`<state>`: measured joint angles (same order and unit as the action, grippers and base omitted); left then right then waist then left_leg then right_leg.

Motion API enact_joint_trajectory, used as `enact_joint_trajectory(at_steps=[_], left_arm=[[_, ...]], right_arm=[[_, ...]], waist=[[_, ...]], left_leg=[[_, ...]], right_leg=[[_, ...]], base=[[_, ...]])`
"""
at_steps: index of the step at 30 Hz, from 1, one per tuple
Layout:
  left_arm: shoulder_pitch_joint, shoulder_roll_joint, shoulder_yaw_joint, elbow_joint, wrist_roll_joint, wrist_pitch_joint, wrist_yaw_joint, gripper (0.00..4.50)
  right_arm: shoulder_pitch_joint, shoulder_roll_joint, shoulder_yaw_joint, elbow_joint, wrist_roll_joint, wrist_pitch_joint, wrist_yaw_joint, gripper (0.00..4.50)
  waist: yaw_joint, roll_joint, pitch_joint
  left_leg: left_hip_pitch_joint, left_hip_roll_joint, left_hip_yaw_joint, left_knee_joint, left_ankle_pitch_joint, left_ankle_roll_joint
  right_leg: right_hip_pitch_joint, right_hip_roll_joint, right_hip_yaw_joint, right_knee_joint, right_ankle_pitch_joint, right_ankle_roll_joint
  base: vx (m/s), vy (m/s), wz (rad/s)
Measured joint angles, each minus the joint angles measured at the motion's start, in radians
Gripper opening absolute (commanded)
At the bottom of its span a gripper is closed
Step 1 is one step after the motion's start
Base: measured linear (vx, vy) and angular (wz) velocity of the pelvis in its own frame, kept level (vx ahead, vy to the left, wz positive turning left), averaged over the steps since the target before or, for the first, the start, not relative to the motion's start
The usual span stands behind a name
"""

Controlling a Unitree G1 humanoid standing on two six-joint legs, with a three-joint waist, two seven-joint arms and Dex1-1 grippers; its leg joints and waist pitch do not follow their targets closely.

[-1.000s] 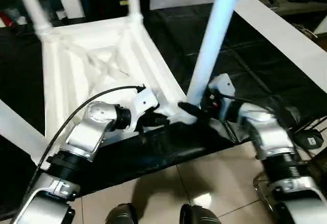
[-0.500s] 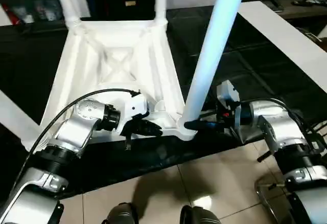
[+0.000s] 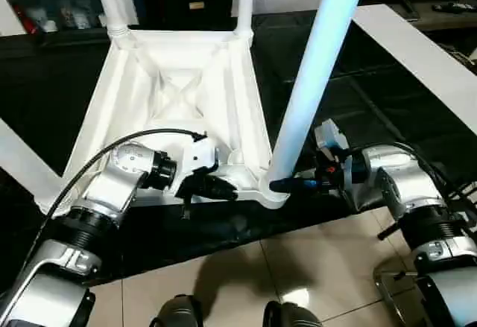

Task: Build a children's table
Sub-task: Rotate leg to tighten

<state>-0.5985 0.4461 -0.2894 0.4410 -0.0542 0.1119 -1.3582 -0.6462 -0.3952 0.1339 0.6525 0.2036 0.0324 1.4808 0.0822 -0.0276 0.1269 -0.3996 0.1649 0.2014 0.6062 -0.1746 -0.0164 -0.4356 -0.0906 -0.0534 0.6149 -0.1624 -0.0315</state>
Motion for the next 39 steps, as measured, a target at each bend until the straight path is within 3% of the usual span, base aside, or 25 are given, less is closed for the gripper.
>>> enact_joint_trajectory(at_steps=[6, 12, 17, 24, 25, 30, 39], left_arm=[[-0.002, -0.02, 0.012, 0.001, 0.002, 0.04, 0.042, 0.0], [-0.012, -0.065, 0.051, 0.001, 0.022, 0.144, 0.198, 0.0], [-0.048, -0.157, 0.08, 0.021, 0.053, 0.245, 0.383, 0.0], [-0.086, -0.276, 0.115, 0.046, 0.089, 0.32, 0.596, 0.0], [-0.086, -0.286, 0.116, 0.046, 0.093, 0.321, 0.614, 0.0], [-0.092, -0.295, 0.111, 0.043, 0.101, 0.317, 0.628, 0.0], [-0.069, -0.236, 0.079, 0.004, 0.1, 0.277, 0.551, 0.0]], right_arm=[[0.07, 0.029, -0.034, -0.092, 0.02, 0.07, -0.109, 1.93], [0.093, 0.13, -0.096, -0.142, -0.011, 0.149, -0.414, 1.93], [0.093, 0.26, -0.172, -0.178, -0.047, 0.217, -0.748, 1.93], [0.056, 0.411, -0.205, -0.168, -0.145, 0.197, -1.143, 1.93], [0.054, 0.428, -0.221, -0.164, -0.144, 0.192, -1.166, 2.28], [0.051, 0.432, -0.247, -0.161, -0.113, 0.179, -1.15, 2.86], [0.056, 0.264, -0.165, -0.129, -0.117, 0.113, -0.854, 3.6]], waist=[[0.002, 0.0, 0.0], [-0.047, 0.001, 0.0], [-0.073, 0.0, 0.0], [-0.086, 0.0, 0.0], [-0.085, 0.0, 0.0], [-0.078, 0.0, 0.0], [-0.078, 0.0, 0.0]], left_leg=[[0.001, 0.0, 0.0, 0.0, 0.0, 0.0], [0.004, 0.001, 0.0, -0.001, 0.002, -0.007], [0.006, 0.002, 0.0, -0.003, 0.004, -0.01], [0.006, 0.002, 0.0, -0.006, 0.004, -0.01], [0.006, 0.001, 0.0, -0.007, 0.004, -0.01], [0.006, 0.001, 0.0, -0.012, 0.003, -0.01], [0.005, 0.004, -0.001, -0.014, 0.004, -0.009]], right_leg=[[0.0, 0.0, 0.0, 0.0, 0.0, 0.0], [0.001, 0.0, 0.0, -0.002, -0.002, 0.004], [0.0, 0.001, -0.002, -0.005, -0.003, 0.006], [-0.001, 0.001, -0.002, -0.005, -0.001, 0.005], [-0.001, 0.001, -0.002, -0.005, -0.001, 0.004], [-0.001, 0.001, -0.003, -0.005, 0.003, 0.004], [-0.002, 0.001, -0.009, -0.006, 0.003, 0.005]], base=[[0.0, 0.0, 0.0], [0.0, 0.0, 0.0], [0.0, 0.0, 0.0], [0.0, 0.0, 0.0], [0.0, 0.0, 0.0], [0.0, 0.0, 0.0], [0.0, 0.0, 0.0]])
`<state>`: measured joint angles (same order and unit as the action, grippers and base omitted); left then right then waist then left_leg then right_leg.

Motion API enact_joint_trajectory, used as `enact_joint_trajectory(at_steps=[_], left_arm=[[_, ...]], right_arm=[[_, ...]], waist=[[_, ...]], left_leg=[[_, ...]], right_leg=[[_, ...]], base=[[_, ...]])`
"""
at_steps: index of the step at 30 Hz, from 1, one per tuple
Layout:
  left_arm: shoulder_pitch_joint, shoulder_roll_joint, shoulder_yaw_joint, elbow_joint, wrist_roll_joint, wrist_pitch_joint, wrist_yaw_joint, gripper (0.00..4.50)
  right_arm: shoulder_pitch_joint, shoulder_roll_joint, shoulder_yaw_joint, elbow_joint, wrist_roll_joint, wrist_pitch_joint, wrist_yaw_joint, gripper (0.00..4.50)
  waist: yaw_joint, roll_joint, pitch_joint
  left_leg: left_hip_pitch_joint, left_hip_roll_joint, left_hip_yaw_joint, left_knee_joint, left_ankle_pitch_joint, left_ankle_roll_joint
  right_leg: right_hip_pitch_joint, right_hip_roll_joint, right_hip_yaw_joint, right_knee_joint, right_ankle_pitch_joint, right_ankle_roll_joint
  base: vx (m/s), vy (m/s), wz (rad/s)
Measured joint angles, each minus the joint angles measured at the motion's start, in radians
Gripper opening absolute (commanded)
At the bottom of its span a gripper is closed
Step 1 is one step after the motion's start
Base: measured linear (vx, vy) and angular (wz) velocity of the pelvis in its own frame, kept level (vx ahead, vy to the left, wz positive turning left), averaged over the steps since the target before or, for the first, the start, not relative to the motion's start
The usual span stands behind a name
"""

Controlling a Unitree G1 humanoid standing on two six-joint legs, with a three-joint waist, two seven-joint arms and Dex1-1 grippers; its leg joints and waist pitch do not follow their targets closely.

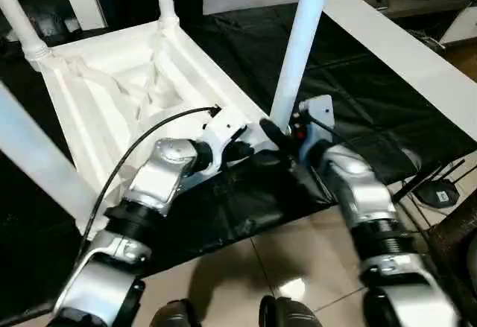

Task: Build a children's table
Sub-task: Rotate leg to tighten

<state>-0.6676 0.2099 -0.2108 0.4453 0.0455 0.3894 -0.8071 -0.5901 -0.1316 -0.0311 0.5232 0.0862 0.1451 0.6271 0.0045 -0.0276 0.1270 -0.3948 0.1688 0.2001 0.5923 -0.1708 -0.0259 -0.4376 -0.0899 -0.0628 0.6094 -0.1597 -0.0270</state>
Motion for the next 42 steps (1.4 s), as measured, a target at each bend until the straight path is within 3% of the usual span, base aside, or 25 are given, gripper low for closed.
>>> enact_joint_trajectory(at_steps=[3, 5, 9, 16, 18, 21, 23, 27, 28, 42], left_arm=[[0.007, 0.033, -0.005, -0.001, -0.003, -0.031, -0.054, 0.0], [0.022, 0.06, -0.007, -0.005, -0.014, -0.068, -0.107, 0.0], [0.036, 0.107, -0.013, -0.006, -0.041, -0.108, -0.198, 0.0], [0.04, 0.18, -0.039, 0.014, -0.059, -0.208, -0.369, 0.0], [0.04, 0.192, -0.043, 0.016, -0.062, -0.219, -0.393, 0.0], [0.04, 0.217, -0.049, 0.02, -0.073, -0.237, -0.444, 0.0], [0.04, 0.228, -0.051, 0.021, -0.074, -0.247, -0.471, 0.0], [0.04, 0.235, -0.051, 0.026, -0.074, -0.257, -0.491, 0.0], [0.04, 0.235, -0.051, 0.027, -0.074, -0.259, -0.494, 0.0], [0.04, 0.241, -0.055, 0.032, -0.081, -0.268, -0.512, 0.0]], right_arm=[[0.0, -0.062, 0.023, 0.015, 0.0, -0.034, 0.109, 3.99], [-0.003, -0.129, 0.047, 0.035, 0.001, -0.066, 0.227, 3.99], [-0.013, -0.173, 0.077, 0.079, 0.009, -0.09, 0.379, 3.99], [-0.067, -0.232, 0.119, 0.13, 0.047, -0.142, 0.633, 3.99], [-0.077, -0.233, 0.119, 0.142, 0.055, -0.154, 0.664, 3.69], [-0.092, -0.241, 0.124, 0.181, 0.062, -0.16, 0.728, 3.59], [-0.098, -0.245, 0.127, 0.201, 0.068, -0.168, 0.757, 3.24], [-0.123, -0.245, 0.128, 0.225, 0.071, -0.195, 0.784, 3.12], [-0.123, -0.245, 0.129, 0.227, 0.073, -0.196, 0.793, 2.82], [-0.153, -0.245, 0.139, 0.293, 0.07, -0.218, 0.844, 1.94]], waist=[[0.002, 0.0, 0.0], [0.004, -0.001, 0.0], [0.004, -0.001, 0.0], [0.038, -0.002, 0.001], [0.043, -0.002, 0.001], [0.05, -0.003, 0.002], [0.055, -0.003, 0.002], [0.056, -0.003, 0.001], [0.057, -0.004, 0.002], [0.057, -0.004, 0.002]], left_leg=[[-0.001, 0.0, 0.0, 0.0, 0.0, 0.0], [-0.002, 0.0, -0.001, 0.0, 0.002, 0.003], [-0.002, 0.001, -0.001, 0.0, 0.002, 0.004], [-0.006, 0.002, 0.0, 0.004, 0.002, 0.003], [-0.006, 0.002, 0.0, 0.004, 0.002, 0.004], [-0.006, 0.002, 0.0, 0.005, 0.002, 0.004], [-0.006, 0.002, 0.0, 0.005, 0.002, 0.004], [-0.006, 0.002, 0.0, 0.005, 0.002, 0.004], [-0.007, 0.002, 0.0, 0.005, 0.002, 0.004], [-0.007, 0.003, 0.0, 0.005, 0.003, 0.004]], right_leg=[[0.0, 0.0, -0.001, -0.001, 0.0, 0.0], [0.0, 0.0, -0.001, -0.001, 0.0, 0.0], [-0.001, 0.0, -0.002, -0.001, 0.0, 0.0], [0.0, -0.001, -0.003, -0.001, 0.0, 0.0], [0.0, -0.001, -0.003, -0.001, 0.0, 0.0], [0.0, -0.001, -0.003, 0.0, 0.0, 0.0], [0.0, -0.001, -0.003, 0.0, 0.0, 0.0], [0.0, -0.001, -0.003, 0.0, 0.0, 0.0], [0.0, -0.001, -0.003, 0.0, 0.0, 0.0], [0.0, -0.001, -0.003, 0.0, 0.0, 0.0]], base=[[0.0, 0.0, 0.0], [0.0, 0.0, 0.0], [0.0, 0.0, 0.0], [0.0, 0.0, 0.0], [0.0, 0.0, 0.0], [0.0, 0.0, 0.0], [0.0, 0.0, 0.0], [0.0, 0.0, 0.0], [0.0, 0.0, 0.0], [0.0, 0.0, 0.0]])
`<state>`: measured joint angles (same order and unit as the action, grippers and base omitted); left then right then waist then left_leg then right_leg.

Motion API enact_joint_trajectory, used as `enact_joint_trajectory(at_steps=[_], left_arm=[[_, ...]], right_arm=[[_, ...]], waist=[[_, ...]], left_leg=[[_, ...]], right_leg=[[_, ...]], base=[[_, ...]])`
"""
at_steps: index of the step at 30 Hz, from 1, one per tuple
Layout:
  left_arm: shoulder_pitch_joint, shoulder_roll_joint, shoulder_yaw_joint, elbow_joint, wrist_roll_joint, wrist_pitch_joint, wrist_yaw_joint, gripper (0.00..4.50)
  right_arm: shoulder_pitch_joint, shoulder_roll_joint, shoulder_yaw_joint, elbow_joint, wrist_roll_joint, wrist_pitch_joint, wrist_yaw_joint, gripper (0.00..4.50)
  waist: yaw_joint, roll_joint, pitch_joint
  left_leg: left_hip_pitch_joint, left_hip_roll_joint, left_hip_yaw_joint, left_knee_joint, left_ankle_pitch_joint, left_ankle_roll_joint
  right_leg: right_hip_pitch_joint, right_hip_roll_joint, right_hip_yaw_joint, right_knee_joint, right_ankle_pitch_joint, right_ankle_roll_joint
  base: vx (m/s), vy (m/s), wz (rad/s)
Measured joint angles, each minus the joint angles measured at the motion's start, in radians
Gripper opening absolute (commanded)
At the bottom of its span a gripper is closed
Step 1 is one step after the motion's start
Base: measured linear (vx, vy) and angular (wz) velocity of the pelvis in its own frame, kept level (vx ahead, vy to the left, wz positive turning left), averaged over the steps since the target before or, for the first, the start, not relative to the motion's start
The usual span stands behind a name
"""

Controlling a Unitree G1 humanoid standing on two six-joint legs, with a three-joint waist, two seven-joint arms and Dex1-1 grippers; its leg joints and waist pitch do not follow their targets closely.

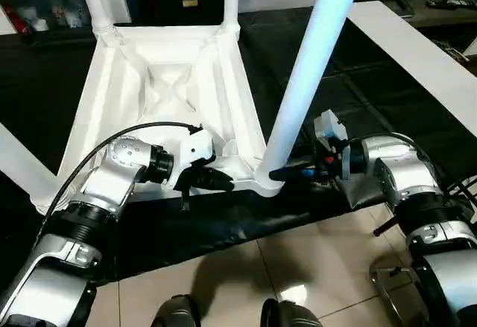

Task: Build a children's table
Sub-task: Rotate leg to tighten

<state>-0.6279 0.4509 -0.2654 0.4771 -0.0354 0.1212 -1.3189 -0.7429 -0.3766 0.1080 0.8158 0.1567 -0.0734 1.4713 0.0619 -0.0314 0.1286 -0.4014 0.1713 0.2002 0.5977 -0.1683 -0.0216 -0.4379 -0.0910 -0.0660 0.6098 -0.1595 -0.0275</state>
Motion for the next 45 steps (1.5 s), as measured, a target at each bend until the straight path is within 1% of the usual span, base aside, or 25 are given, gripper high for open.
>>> enact_joint_trajectory(at_steps=[5, 7, 8, 11, 12, 13, 18, 20, 22, 25, 26, 28, 30, 31, 32, 33, 34, 35, 36, 37, 38, 41, 42, 43, 45], left_arm=[[0.0, -0.009, -0.004, 0.001, -0.003, 0.002, 0.001, 0.0], [0.0, -0.025, -0.005, 0.0, -0.007, 0.015, 0.005, 0.0], [0.0, -0.027, -0.007, 0.0, -0.007, 0.018, 0.005, 0.0], [0.0, -0.033, -0.006, -0.004, -0.006, 0.044, 0.023, 0.0], [0.0, -0.034, -0.004, -0.006, -0.006, 0.054, 0.034, 0.0], [0.0, -0.039, 0.001, -0.007, -0.005, 0.071, 0.066, 0.0], [0.0, -0.077, 0.03, -0.007, 0.02, 0.122, 0.173, 0.0], [-0.002, -0.111, 0.048, -0.007, 0.037, 0.164, 0.246, 0.0], [-0.011, -0.139, 0.059, -0.007, 0.05, 0.206, 0.31, 0.0], [-0.02, -0.173, 0.071, -0.007, 0.06, 0.244, 0.377, 0.0], [-0.022, -0.181, 0.073, -0.007, 0.062, 0.252, 0.397, 0.0], [-0.027, -0.209, 0.083, -0.007, 0.071, 0.271, 0.458, 0.0], [-0.031, -0.227, 0.085, -0.007, 0.074, 0.286, 0.496, 0.0], [-0.034, -0.24, 0.092, -0.007, 0.084, 0.293, 0.525, 0.0], [-0.037, -0.246, 0.094, -0.007, 0.088, 0.296, 0.536, 0.0], [-0.037, -0.252, 0.094, -0.007, 0.093, 0.296, 0.546, 0.0], [-0.037, -0.255, 0.094, -0.012, 0.097, 0.3, 0.55, 0.0], [-0.037, -0.256, 0.094, -0.014, 0.098, 0.301, 0.55, 0.0], [-0.037, -0.256, 0.094, -0.017, 0.099, 0.304, 0.551, 0.0], [-0.037, -0.255, 0.094, -0.022, 0.1, 0.306, 0.551, 0.0], [-0.036, -0.253, 0.094, -0.025, 0.101, 0.306, 0.547, 0.0], [-0.026, -0.228, 0.089, -0.044, 0.101, 0.293, 0.513, 0.0], [-0.023, -0.226, 0.088, -0.05, 0.101, 0.292, 0.509, 0.0], [-0.019, -0.219, 0.079, -0.055, 0.1, 0.28, 0.497, 0.0], [-0.011, -0.202, 0.068, -0.062, 0.096, 0.246, 0.47, 0.0]], right_arm=[[0.023, -0.004, -0.002, -0.028, 0.007, 0.006, 0.003, 1.88], [0.071, -0.014, -0.011, -0.091, 0.022, 0.032, -0.004, 1.88], [0.084, -0.016, -0.014, -0.109, 0.026, 0.043, -0.008, 1.88], [0.14, 0.006, -0.033, -0.191, 0.038, 0.1, -0.082, 1.88], [0.154, 0.015, -0.041, -0.208, 0.042, 0.118, -0.112, 1.88], [0.171, 0.034, -0.052, -0.232, 0.04, 0.147, -0.177, 1.88], [0.185, 0.092, -0.08, -0.274, 0.021, 0.211, -0.362, 1.88], [0.199, 0.155, -0.11, -0.315, -0.004, 0.253, -0.505, 1.88], [0.201, 0.207, -0.124, -0.344, -0.026, 0.288, -0.636, 1.88], [0.199, 0.261, -0.14, -0.355, -0.051, 0.299, -0.76, 1.88], [0.199, 0.275, -0.143, -0.358, -0.055, 0.302, -0.796, 1.88], [0.19, 0.343, -0.17, -0.357, -0.077, 0.31, -0.921, 1.88], [0.179, 0.383, -0.18, -0.351, -0.081, 0.315, -1.012, 1.88], [0.162, 0.433, -0.205, -0.337, -0.081, 0.322, -1.094, 1.88], [0.156, 0.451, -0.215, -0.334, -0.08, 0.323, -1.13, 1.88], [0.154, 0.46, -0.221, -0.332, -0.079, 0.323, -1.149, 2.23], [0.154, 0.471, -0.229, -0.336, -0.078, 0.323, -1.163, 2.23], [0.154, 0.475, -0.232, -0.338, -0.076, 0.323, -1.166, 2.44], [0.155, 0.478, -0.233, -0.342, -0.074, 0.324, -1.166, 2.44], [0.155, 0.481, -0.233, -0.345, -0.073, 0.32, -1.166, 2.61], [0.158, 0.481, -0.231, -0.345, -0.075, 0.309, -1.163, 2.65], [0.178, 0.454, -0.196, -0.351, -0.088, 0.272, -1.11, 2.94], [0.185, 0.442, -0.183, -0.356, -0.091, 0.263, -1.098, 2.94], [0.203, 0.413, -0.163, -0.371, -0.092, 0.252, -1.064, 3.07], [0.237, 0.356, -0.141, -0.4, -0.086, 0.239, -0.983, 3.28]], waist=[[0.003, 0.0, 0.0], [0.012, 0.0, 0.0], [0.014, 0.0, 0.0], [0.012, 0.001, 0.0], [0.009, 0.001, 0.0], [0.003, 0.001, 0.0], [-0.023, 0.0, 0.0], [-0.036, 0.0, 0.0], [-0.047, 0.0, 0.0], [-0.059, 0.0, 0.0], [-0.06, 0.0, 0.0], [-0.066, 0.0, 0.0], [-0.069, 0.0, 0.0], [-0.075, 0.0, 0.0], [-0.077, 0.0, 0.0], [-0.077, 0.0, -0.001], [-0.077, -0.001, -0.001], [-0.076, -0.001, -0.001], [-0.076, -0.001, -0.001], [-0.076, -0.001, -0.001], [-0.075, -0.001, -0.002], [-0.075, -0.001, -0.002], [-0.074, -0.002, -0.002], [-0.07, -0.002, -0.002], [-0.062, -0.004, -0.003]], left_leg=[[0.0, 0.0, 0.0, 0.0, 0.0, 0.0], [0.0, 0.0, 0.0, 0.0, 0.0, 0.0], [0.0, 0.0, 0.0, 0.0, 0.0, 0.0], [0.002, 0.0, 0.0, 0.0, -0.002, -0.004], [0.003, 0.0, 0.0, 0.0, -0.002, -0.005], [0.004, 0.001, 0.0, 0.0, -0.002, -0.006], [0.006, 0.0, 0.0, 0.0, -0.001, -0.007], [0.007, 0.0, 0.0, 0.0, -0.001, -0.007], [0.007, 0.001, -0.001, -0.002, -0.001, -0.007], [0.007, 0.0, -0.001, -0.004, -0.001, -0.007], [0.007, 0.0, -0.001, -0.004, -0.001, -0.007], [0.007, 0.0, 0.0, -0.004, -0.001, -0.007], [0.007, 0.0, 0.0, -0.004, -0.001, -0.007], [0.007, 0.0, 0.001, -0.004, -0.001, -0.007], [0.006, 0.0, 0.001, -0.004, -0.001, -0.007], [0.007, 0.0, 0.001, -0.004, -0.001, -0.007], [0.007, 0.0, 0.001, -0.005, -0.001, -0.007], [0.007, 0.0, 0.002, -0.005, -0.001, -0.007], [0.007, 0.0, 0.002, -0.005, -0.001, -0.007], [0.007, 0.0, 0.002, -0.005, -0.001, -0.007], [0.007, 0.0, 0.003, -0.005, -0.001, -0.007], [0.007, 0.001, 0.003, -0.008, -0.001, -0.007], [0.008, 0.001, 0.003, -0.01, -0.001, -0.007], [0.008, 0.001, 0.003, -0.011, -0.001, -0.007], [0.008, 0.001, 0.003, -0.013, -0.001, -0.007]], right_leg=[[0.0, 0.0, 0.0, 0.0, 0.0, 0.0], [0.001, 0.0, 0.0, 0.0, 0.0, 0.0], [0.001, 0.0, 0.0, 0.0, 0.0, 0.0], [0.002, 0.0, 0.0, 0.0, 0.0, 0.0], [0.002, 0.0, 0.0, 0.0, 0.0, 0.0], [0.003, 0.0, 0.0, 0.0, 0.0, 0.001], [0.004, 0.0, 0.001, -0.002, -0.003, 0.006], [0.004, 0.0, 0.0, -0.005, -0.004, 0.007], [0.003, 0.0, -0.002, -0.011, -0.004, 0.007], [0.004, 0.0, -0.004, -0.019, -0.004, 0.007], [0.004, 0.0, -0.003, -0.02, -0.004, 0.007], [0.003, 0.0, -0.003, -0.024, -0.004, 0.007], [0.004, 0.0, -0.003, -0.026, -0.004, 0.006], [0.003, 0.0, -0.002, -0.027, -0.003, 0.006], [0.003, 0.0, -0.002, -0.028, -0.003, 0.005], [0.004, 0.0, -0.002, -0.028, -0.003, 0.005], [0.004, 0.0, -0.002, -0.028, -0.001, 0.003], [0.004, 0.0, -0.002, -0.028, 0.0, 0.002], [0.004, 0.0, -0.002, -0.028, 0.002, 0.001], [0.004, 0.0, -0.001, -0.029, 0.012, 0.001], [0.004, 0.0, -0.001, -0.029, 0.015, 0.002], [0.002, 0.001, -0.002, -0.029, 0.019, 0.007], [0.002, 0.001, -0.002, -0.029, 0.019, 0.007], [0.002, 0.001, -0.002, -0.029, 0.021, 0.005], [0.002, 0.001, -0.002, -0.028, 0.022, 0.003]], base=[[0.0, 0.0, 0.0], [0.0, 0.0, 0.0], [0.0, 0.0, 0.0], [0.0, 0.0, 0.0], [0.0, 0.0, 0.0], [0.0, 0.0, 0.0], [0.0, 0.0, 0.0], [0.0, 0.0, 0.0], [0.0, 0.0, 0.0], [0.0, 0.0, 0.0], [0.0, 0.0, 0.0], [0.0, 0.0, 0.0], [0.0, 0.0, 0.0], [0.0, 0.0, 0.0], [0.0, 0.0, 0.0], [0.0, 0.0, 0.0], [0.0, 0.0, 0.0], [0.0, 0.0, 0.0], [0.0, 0.0, 0.0], [0.0, 0.0, 0.0], [0.0, 0.0, 0.0], [0.0, 0.0, 0.0], [0.0, 0.0, 0.0], [0.0, 0.0, 0.0], [0.0, 0.0, 0.0]])
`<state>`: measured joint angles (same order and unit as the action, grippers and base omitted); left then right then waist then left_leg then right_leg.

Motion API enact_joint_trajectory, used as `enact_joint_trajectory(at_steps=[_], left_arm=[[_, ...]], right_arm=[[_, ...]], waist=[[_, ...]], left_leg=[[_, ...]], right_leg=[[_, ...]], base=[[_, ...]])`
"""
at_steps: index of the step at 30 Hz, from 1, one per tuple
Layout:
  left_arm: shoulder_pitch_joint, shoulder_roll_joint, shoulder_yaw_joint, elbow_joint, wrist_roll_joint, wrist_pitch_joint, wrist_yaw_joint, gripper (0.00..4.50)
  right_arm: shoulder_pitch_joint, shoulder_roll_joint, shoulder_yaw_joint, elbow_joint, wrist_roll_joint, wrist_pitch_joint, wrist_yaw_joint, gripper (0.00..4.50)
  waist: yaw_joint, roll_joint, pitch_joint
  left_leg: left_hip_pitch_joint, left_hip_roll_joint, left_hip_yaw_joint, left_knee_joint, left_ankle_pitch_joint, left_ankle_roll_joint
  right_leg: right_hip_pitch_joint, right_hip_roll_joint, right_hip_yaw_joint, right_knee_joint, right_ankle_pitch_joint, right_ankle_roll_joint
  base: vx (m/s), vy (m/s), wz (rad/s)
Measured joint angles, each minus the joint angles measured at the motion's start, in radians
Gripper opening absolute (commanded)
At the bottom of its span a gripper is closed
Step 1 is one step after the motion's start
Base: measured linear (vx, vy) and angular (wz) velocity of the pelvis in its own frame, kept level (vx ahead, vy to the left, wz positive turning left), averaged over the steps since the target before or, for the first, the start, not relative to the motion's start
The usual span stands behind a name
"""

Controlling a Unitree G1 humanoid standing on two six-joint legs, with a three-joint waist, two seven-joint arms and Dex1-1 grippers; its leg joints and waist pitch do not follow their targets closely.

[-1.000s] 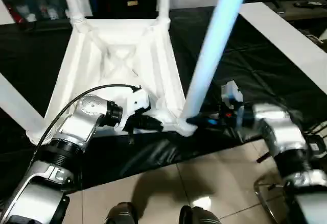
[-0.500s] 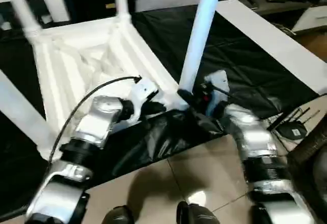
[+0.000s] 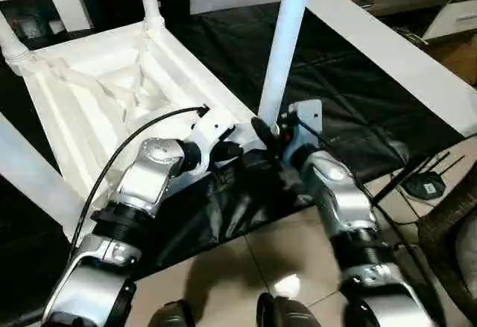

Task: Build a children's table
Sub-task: Rotate leg to tighten

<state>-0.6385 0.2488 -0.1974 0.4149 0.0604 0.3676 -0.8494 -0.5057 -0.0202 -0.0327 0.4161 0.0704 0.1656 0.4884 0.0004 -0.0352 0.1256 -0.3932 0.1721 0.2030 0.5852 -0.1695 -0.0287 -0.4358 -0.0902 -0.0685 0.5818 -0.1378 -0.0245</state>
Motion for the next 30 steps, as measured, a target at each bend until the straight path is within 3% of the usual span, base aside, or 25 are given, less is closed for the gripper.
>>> enact_joint_trajectory(at_steps=[7, 11, 13, 15, 17, 21, 24, 26, 27, 29, 30], left_arm=[[0.011, 0.086, -0.034, 0.041, -0.007, -0.177, -0.138, 0.0], [0.009, 0.112, -0.034, 0.082, -0.006, -0.235, -0.161, 0.0], [0.017, 0.123, -0.026, 0.087, -0.014, -0.258, -0.181, 0.43], [0.036, 0.121, 0.001, 0.081, -0.051, -0.278, -0.197, 0.53], [0.047, 0.105, 0.036, 0.05, -0.099, -0.3, -0.198, 0.77], [0.085, 0.053, 0.126, -0.053, -0.168, -0.271, -0.095, 1.1], [0.152, 0.014, 0.167, -0.142, -0.196, -0.218, -0.005, 1.38], [0.244, -0.046, 0.187, -0.239, -0.202, -0.181, 0.089, 1.52], [0.288, -0.081, 0.197, -0.292, -0.207, -0.166, 0.134, 1.52], [0.373, -0.126, 0.202, -0.379, -0.219, -0.136, 0.205, 1.71], [0.39, -0.131, 0.204, -0.398, -0.217, -0.12, 0.228, 1.87]], right_arm=[[0.193, -0.196, 0.047, -0.177, 0.106, 0.029, 0.366, 3.87], [0.231, -0.252, 0.034, -0.24, 0.142, 0.029, 0.414, 4.19], [0.244, -0.256, 0.01, -0.267, 0.154, 0.032, 0.39, 4.43], [0.265, -0.255, -0.007, -0.308, 0.161, 0.052, 0.364, 4.49], [0.29, -0.247, -0.011, -0.351, 0.167, 0.093, 0.34, 4.5], [0.357, -0.207, 0.031, -0.47, 0.171, 0.129, 0.295, 4.5], [0.383, -0.18, 0.069, -0.494, 0.153, 0.108, 0.253, 4.5], [0.397, -0.165, 0.074, -0.494, 0.137, 0.098, 0.215, 4.5], [0.398, -0.16, 0.079, -0.495, 0.127, 0.098, 0.205, 4.5], [0.397, -0.156, 0.1, -0.51, 0.113, 0.098, 0.193, 4.5], [0.397, -0.153, 0.108, -0.515, 0.111, 0.098, 0.193, 4.5]], waist=[[0.03, -0.001, -0.002], [0.03, -0.003, -0.003], [0.03, -0.004, -0.005], [0.031, -0.005, -0.006], [0.035, -0.012, -0.012], [0.035, -0.009, -0.022], [0.033, -0.003, -0.027], [0.024, 0.013, -0.031], [0.02, 0.019, -0.031], [0.014, 0.026, -0.029], [0.014, 0.029, -0.027]], left_leg=[[0.001, 0.0, 0.0, 0.002, 0.001, 0.005], [0.003, 0.001, 0.0, 0.009, -0.001, 0.0], [0.003, 0.001, 0.0, 0.01, -0.001, -0.001], [0.003, 0.001, 0.0, 0.011, 0.0, -0.002], [0.003, 0.002, -0.001, 0.011, 0.0, -0.002], [0.005, 0.002, -0.001, 0.014, 0.0, -0.002], [0.008, 0.001, -0.001, 0.015, -0.001, -0.002], [-0.01, -0.003, -0.034, 0.019, 0.0, -0.001], [-0.011, -0.003, -0.052, 0.019, 0.0, -0.002], [-0.024, -0.006, -0.099, 0.021, 0.004, -0.01], [-0.026, -0.006, -0.121, 0.019, 0.008, -0.017]], right_leg=[[0.0, 0.0, 0.0, 0.005, -0.003, 0.004], [0.001, -0.001, 0.001, 0.012, -0.004, 0.007], [0.001, 0.0, 0.001, 0.012, -0.005, 0.008], [0.001, -0.001, 0.001, 0.013, -0.005, 0.008], [0.002, 0.0, 0.001, 0.014, -0.005, 0.008], [0.006, 0.0, 0.001, 0.014, -0.004, 0.007], [0.009, 0.0, 0.001, 0.012, -0.005, 0.008], [0.025, -0.009, -0.037, 0.001, -0.007, 0.01], [0.033, -0.01, -0.054, -0.006, -0.007, 0.009], [0.047, 0.0, -0.078, -0.002, -0.016, -0.001], [0.052, 0.009, -0.084, 0.016, -0.029, -0.013]], base=[[0.0, 0.0, 0.0], [0.0, 0.0, 0.0], [0.0, 0.0, 0.0], [0.0, 0.0, 0.0], [0.0, 0.0, 0.0], [0.0, 0.0, 0.0], [0.0, 0.0, 0.0], [0.0, 0.0, 0.0], [0.013, -0.021, 0.44], [0.026, -0.066, 0.57], [-0.004, -0.135, 0.66]])
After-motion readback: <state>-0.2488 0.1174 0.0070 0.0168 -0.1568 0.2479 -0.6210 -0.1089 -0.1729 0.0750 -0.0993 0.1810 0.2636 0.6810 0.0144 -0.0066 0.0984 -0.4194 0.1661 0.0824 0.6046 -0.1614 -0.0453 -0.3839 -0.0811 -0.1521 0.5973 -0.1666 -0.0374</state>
